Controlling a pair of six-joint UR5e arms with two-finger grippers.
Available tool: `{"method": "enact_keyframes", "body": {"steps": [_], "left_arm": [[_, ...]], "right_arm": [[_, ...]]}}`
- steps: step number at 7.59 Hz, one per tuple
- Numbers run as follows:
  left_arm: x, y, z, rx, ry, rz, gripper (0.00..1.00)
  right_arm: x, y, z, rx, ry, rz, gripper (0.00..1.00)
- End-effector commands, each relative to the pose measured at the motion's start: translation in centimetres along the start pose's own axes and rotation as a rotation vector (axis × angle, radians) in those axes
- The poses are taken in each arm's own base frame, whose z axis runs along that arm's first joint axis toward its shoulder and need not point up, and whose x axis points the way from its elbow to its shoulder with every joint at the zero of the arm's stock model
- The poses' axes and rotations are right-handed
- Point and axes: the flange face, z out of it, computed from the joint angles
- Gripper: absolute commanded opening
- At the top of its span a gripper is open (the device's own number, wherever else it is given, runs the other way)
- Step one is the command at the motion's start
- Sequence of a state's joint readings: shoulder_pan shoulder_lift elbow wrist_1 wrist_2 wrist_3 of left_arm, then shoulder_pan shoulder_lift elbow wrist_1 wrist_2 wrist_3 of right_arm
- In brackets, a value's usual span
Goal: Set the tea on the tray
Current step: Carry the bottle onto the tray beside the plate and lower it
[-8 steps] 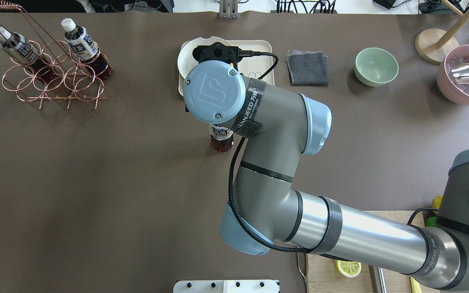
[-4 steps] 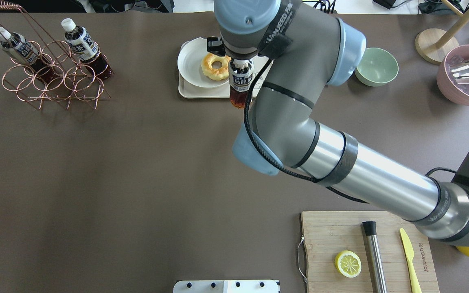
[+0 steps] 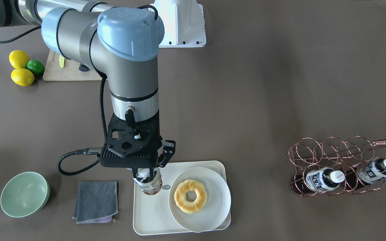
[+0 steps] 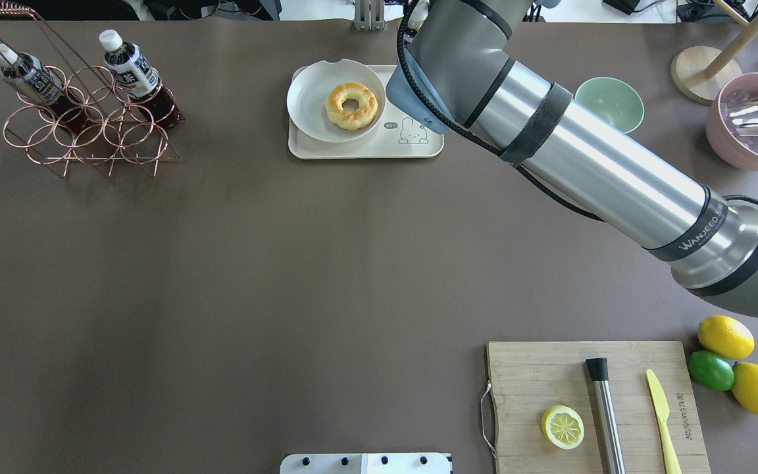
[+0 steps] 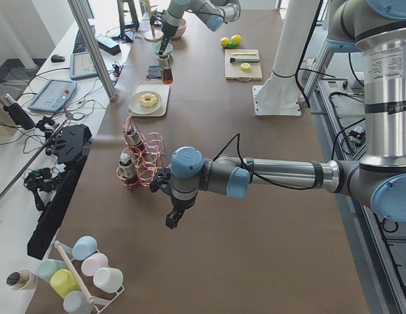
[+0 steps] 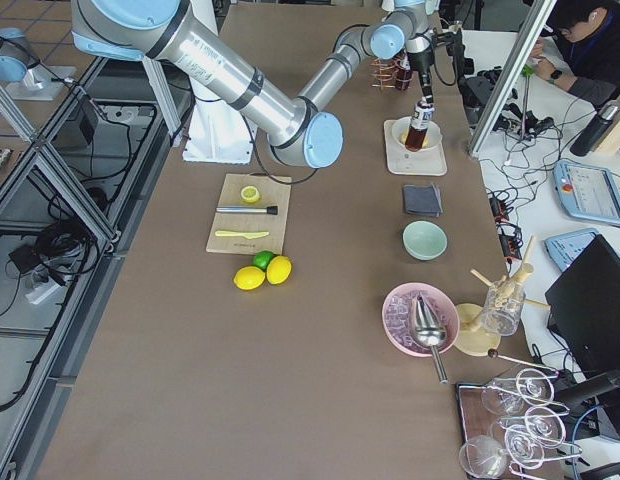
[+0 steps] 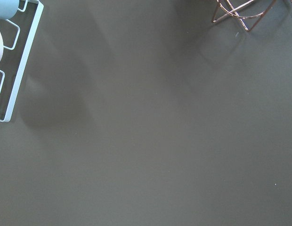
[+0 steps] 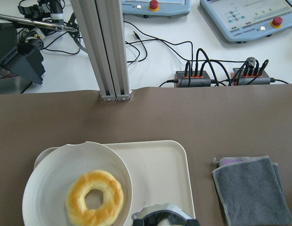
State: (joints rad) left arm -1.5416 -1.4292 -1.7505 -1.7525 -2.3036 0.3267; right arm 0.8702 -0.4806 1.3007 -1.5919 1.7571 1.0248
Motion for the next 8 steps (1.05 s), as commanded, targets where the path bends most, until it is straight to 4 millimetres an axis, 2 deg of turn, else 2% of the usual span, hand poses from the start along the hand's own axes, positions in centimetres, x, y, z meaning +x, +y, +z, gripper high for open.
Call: {"method": "enact_keyframes", "body": {"steps": [1, 3, 8], "left_arm": [[0.1, -0.2, -0.1, 0.012, -0.004, 0.011, 1.0], [0.1, -0.2, -0.2, 0.015, -0.005, 0.014, 1.0], [0.1, -0.2, -0.1, 0.014, -0.004, 0.013, 1.0]], "right_arm": [[2.2, -2.4, 4.1, -0.014, 0.026, 0.021, 0.0], [2.4, -2.2, 5.2, -0.042, 0.034, 0.039, 0.0], [1.2, -0.8, 7.0, -0.042, 0.003, 0.07, 0.0]]}}
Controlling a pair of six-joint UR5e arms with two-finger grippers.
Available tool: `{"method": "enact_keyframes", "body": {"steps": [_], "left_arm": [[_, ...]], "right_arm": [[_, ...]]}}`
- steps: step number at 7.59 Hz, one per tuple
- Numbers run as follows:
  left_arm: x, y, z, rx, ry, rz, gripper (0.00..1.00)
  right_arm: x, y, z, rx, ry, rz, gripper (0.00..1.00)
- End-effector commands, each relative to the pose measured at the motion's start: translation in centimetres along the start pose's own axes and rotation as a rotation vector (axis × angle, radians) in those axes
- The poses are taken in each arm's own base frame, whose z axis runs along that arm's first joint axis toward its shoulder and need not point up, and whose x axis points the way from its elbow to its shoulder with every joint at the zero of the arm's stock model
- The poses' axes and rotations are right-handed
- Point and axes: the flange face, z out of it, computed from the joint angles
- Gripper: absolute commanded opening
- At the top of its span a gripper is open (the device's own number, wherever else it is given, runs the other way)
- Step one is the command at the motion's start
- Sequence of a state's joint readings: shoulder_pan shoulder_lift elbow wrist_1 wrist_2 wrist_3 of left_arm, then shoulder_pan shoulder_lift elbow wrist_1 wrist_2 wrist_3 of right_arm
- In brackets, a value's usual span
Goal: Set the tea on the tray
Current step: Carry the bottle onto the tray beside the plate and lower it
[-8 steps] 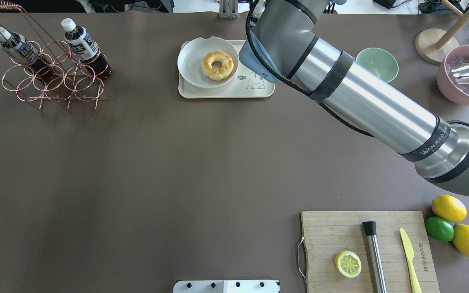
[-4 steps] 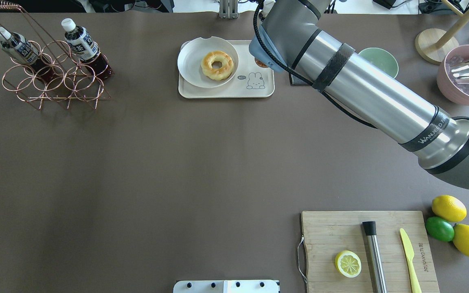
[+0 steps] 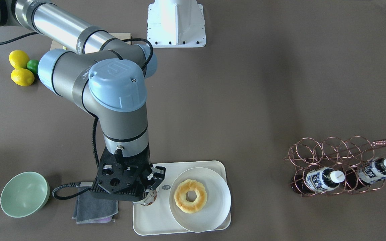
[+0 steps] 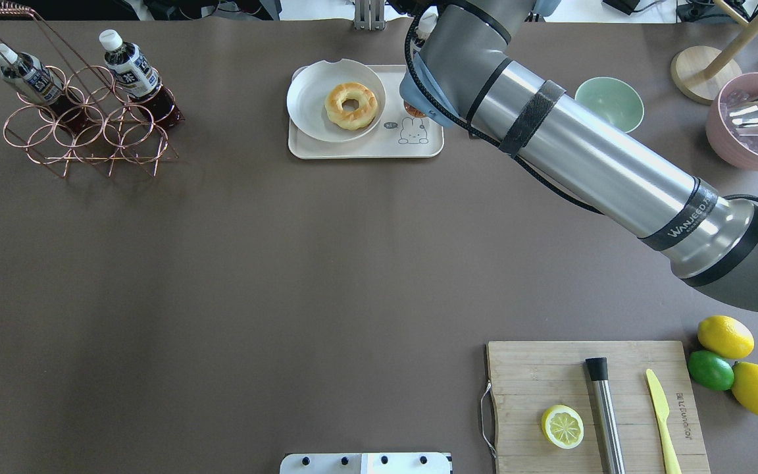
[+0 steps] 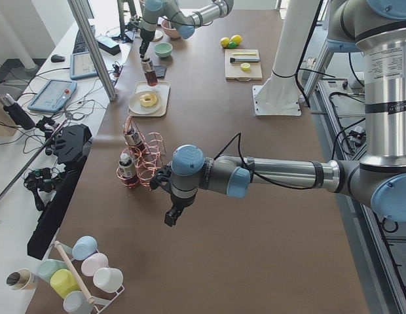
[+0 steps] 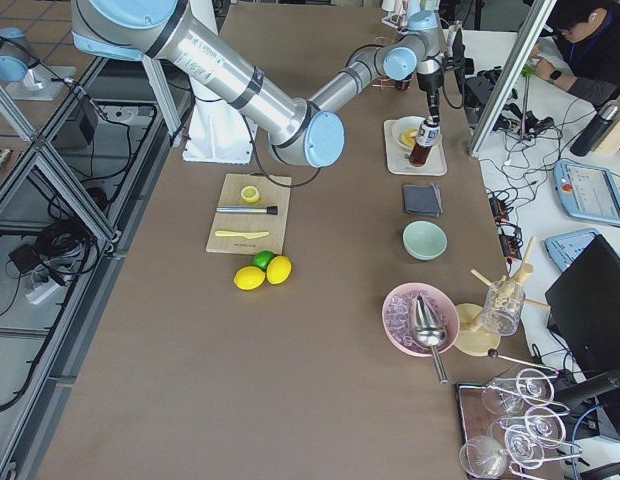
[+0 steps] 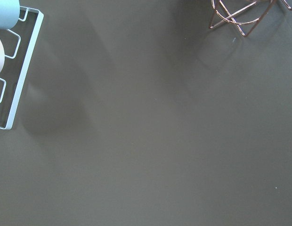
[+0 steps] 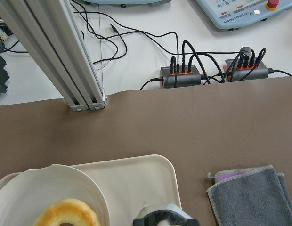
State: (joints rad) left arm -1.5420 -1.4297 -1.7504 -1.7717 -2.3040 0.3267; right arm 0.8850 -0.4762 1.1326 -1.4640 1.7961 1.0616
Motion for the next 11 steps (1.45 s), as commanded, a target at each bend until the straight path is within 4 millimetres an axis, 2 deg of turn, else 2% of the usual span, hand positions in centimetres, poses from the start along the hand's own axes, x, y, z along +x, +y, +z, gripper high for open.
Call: {"method": "enact_keyframes", "body": {"steps": [1, 10, 11], "left_arm": [[0.09, -0.09, -0.1, 0.003, -0.001, 0.003, 1.0], [0.03, -0.12, -0.04, 0.003, -0.001, 0.003, 1.0], [-0.01, -0.09, 0.01, 0.002, -0.001, 0.002, 1.0]], "right_arm": [[-0.52, 0.83, 1.0, 0.003, -0.008, 0.013, 0.0], [-0.63, 1.45, 1.64, 0.021, 0.005, -0.023, 0.0], [-0.61, 1.35, 1.52, 0.023, 0.003, -0.03, 0.1]]}}
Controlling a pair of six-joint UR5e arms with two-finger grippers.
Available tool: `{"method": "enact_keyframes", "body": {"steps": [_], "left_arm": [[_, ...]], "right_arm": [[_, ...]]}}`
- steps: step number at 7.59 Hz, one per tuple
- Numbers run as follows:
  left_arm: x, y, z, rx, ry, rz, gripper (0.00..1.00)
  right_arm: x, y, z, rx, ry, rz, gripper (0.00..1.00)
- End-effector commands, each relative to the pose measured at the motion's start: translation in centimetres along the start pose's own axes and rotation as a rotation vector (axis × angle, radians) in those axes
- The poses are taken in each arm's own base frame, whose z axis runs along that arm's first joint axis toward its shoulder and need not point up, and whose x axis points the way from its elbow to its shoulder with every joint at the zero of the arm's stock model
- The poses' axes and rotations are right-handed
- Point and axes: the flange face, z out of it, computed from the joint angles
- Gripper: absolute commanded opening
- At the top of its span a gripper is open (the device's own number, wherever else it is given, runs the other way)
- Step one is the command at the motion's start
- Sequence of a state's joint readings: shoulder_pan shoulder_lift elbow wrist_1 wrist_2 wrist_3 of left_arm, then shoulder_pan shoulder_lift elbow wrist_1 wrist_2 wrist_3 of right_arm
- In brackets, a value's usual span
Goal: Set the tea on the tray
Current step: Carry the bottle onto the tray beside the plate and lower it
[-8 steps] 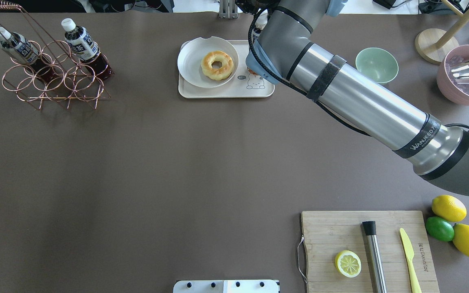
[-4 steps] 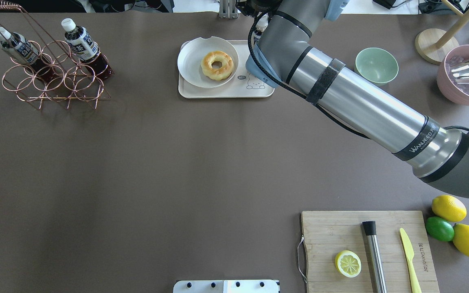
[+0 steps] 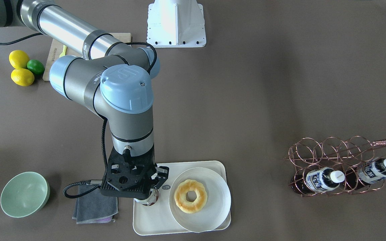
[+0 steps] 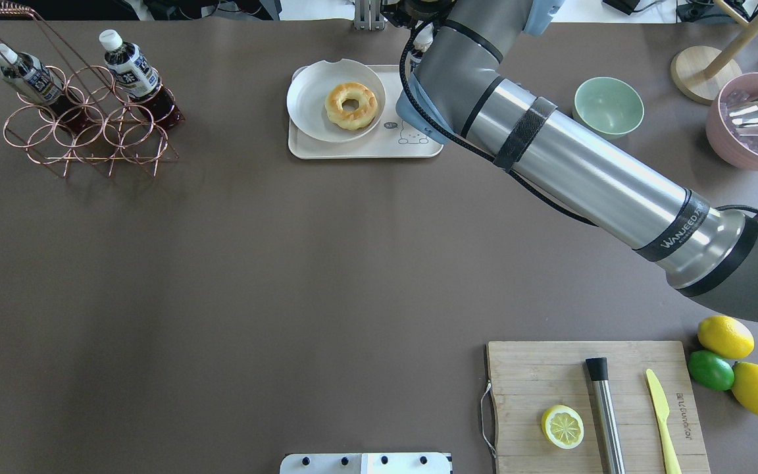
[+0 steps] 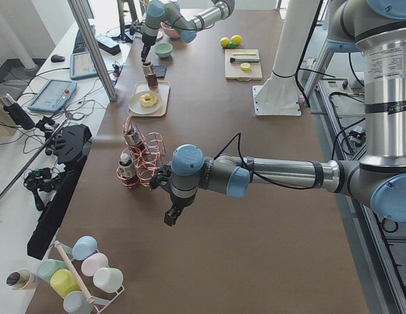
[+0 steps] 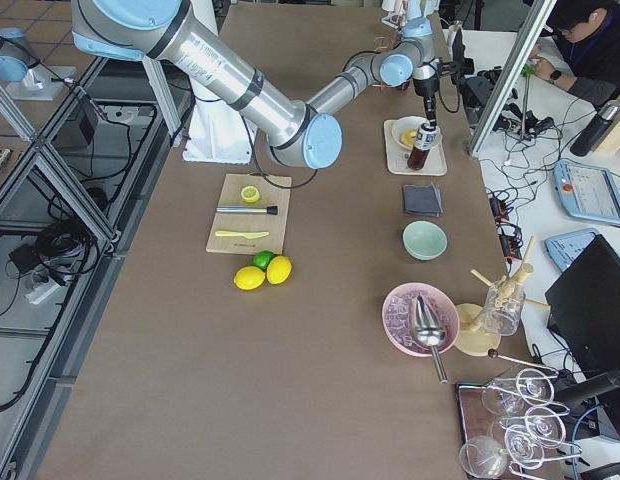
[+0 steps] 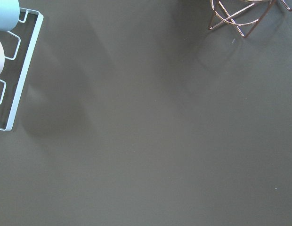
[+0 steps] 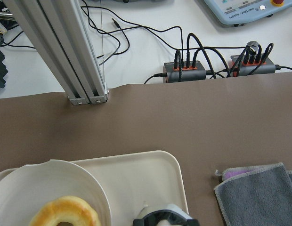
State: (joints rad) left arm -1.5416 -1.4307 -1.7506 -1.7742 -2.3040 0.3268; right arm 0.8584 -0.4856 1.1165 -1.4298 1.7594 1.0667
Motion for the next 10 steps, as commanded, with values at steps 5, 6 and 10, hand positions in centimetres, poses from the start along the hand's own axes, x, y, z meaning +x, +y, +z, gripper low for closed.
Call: {"method": "enact_keyframes", "body": {"steps": [5, 6, 10], "left_arm": [[-0.1, 0.1, 0.2, -0.003, 0.001, -0.003, 1.0], [-0.1, 0.1, 0.2, -0.003, 0.001, -0.003, 1.0], [-0.1, 0.2, 0.0, -0.001, 0.0, -0.005, 1.0]], "right_arm": [[0.5, -1.6, -2.6, -0.002, -0.066, -0.01, 1.0], [1.7, -3.0, -4.4, -0.04, -0.106, 0.009, 1.0], [19.3, 2.1, -6.8, -0.121, -0.107, -0.047, 1.0]]}}
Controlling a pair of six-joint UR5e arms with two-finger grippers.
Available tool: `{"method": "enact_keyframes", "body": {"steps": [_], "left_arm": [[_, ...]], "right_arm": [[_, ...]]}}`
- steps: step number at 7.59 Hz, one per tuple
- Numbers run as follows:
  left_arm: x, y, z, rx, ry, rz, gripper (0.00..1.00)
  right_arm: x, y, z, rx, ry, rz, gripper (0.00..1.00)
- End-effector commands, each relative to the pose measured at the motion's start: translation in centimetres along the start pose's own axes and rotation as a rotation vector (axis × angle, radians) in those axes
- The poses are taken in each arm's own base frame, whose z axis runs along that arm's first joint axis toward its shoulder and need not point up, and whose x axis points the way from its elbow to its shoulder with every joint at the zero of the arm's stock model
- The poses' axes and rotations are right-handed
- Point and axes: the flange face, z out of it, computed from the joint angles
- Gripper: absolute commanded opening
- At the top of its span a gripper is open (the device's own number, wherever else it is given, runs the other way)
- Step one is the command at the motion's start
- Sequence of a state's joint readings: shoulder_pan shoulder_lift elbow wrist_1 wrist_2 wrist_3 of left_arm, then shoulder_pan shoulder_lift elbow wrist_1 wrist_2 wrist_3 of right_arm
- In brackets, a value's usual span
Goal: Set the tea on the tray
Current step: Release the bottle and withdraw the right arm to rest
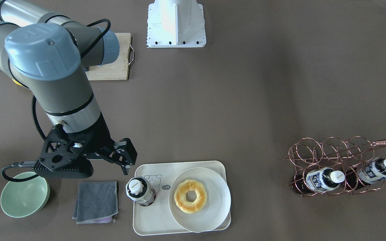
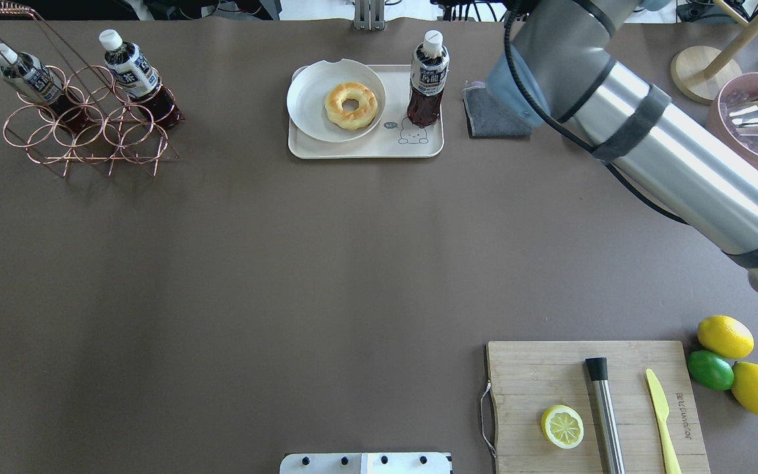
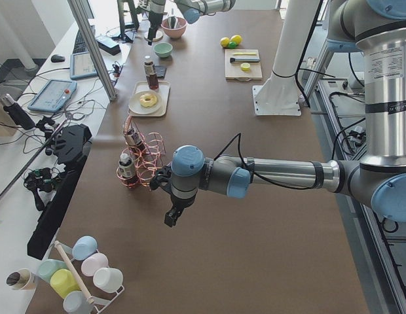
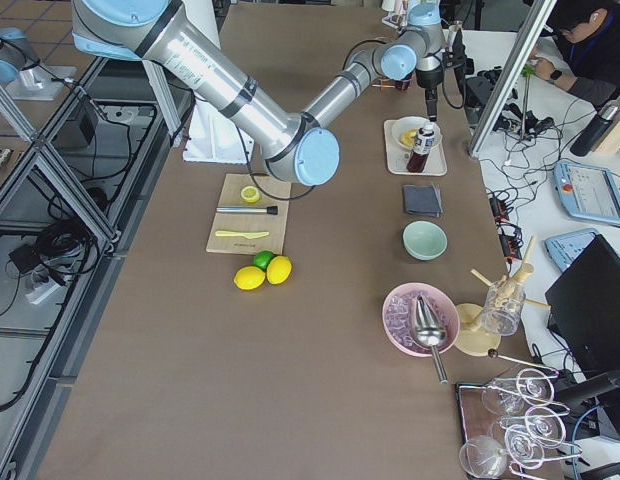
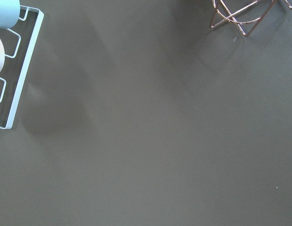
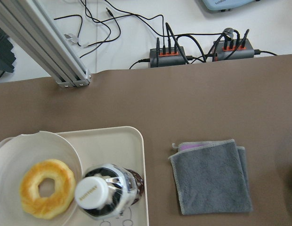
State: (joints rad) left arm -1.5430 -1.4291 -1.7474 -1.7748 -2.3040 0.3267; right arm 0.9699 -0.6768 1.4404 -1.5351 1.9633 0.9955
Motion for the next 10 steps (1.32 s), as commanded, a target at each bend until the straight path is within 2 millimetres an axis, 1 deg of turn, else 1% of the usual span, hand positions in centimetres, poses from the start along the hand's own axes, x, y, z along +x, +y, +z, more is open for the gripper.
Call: {"method": "enact_keyframes", "body": {"steps": [1, 2, 3, 4, 5, 6, 7, 8, 9, 10], "left_arm": [[-0.1, 0.1, -0.2, 0.004, -0.003, -0.004, 1.0], [-0.1, 0.2, -0.2, 0.008, 0.018, -0.008, 1.0], [0.0, 0.2, 0.0, 0.011, 0.035, -0.012, 1.0], [0.0, 0.3, 0.0, 0.01, 0.035, -0.011, 1.0], [-0.1, 0.3, 0.0, 0.01, 0.035, -0.009, 1.0], [-0.1, 0.5, 0.1, 0.008, 0.035, -0.01, 1.0], [-0.1, 0.5, 0.1, 0.008, 0.035, -0.01, 1.0], [-0.2, 0.5, 0.1, 0.007, 0.034, -0.011, 1.0], [-0.6, 1.0, 0.2, 0.005, 0.033, -0.025, 1.0], [-0.9, 3.4, 1.1, -0.029, 0.042, -0.064, 1.0]], "right_arm": [[14.0, 3.8, -1.6, -0.073, 0.02, -0.098, 1.0], [19.4, 6.2, -1.1, -0.096, 0.056, -0.146, 1.0], [25.8, 8.5, -1.3, -0.116, 0.093, -0.18, 1.0], [32.4, 10.3, -1.9, -0.15, 0.122, -0.238, 1.0], [39.8, 12.1, -1.9, -0.213, 0.139, -0.279, 1.0], [46.9, 14.1, -2.0, -0.264, 0.166, -0.271, 1.0], [52.9, 15.4, -2.9, -0.288, 0.194, -0.26, 1.0], [58.2, 16.7, -2.8, -0.328, 0.212, -0.264, 1.0], [62.4, 17.3, -2.5, -0.355, 0.217, -0.244, 1.0], [65.5, 19.4, -1.7, -0.398, 0.17, -0.166, 1.0]]}}
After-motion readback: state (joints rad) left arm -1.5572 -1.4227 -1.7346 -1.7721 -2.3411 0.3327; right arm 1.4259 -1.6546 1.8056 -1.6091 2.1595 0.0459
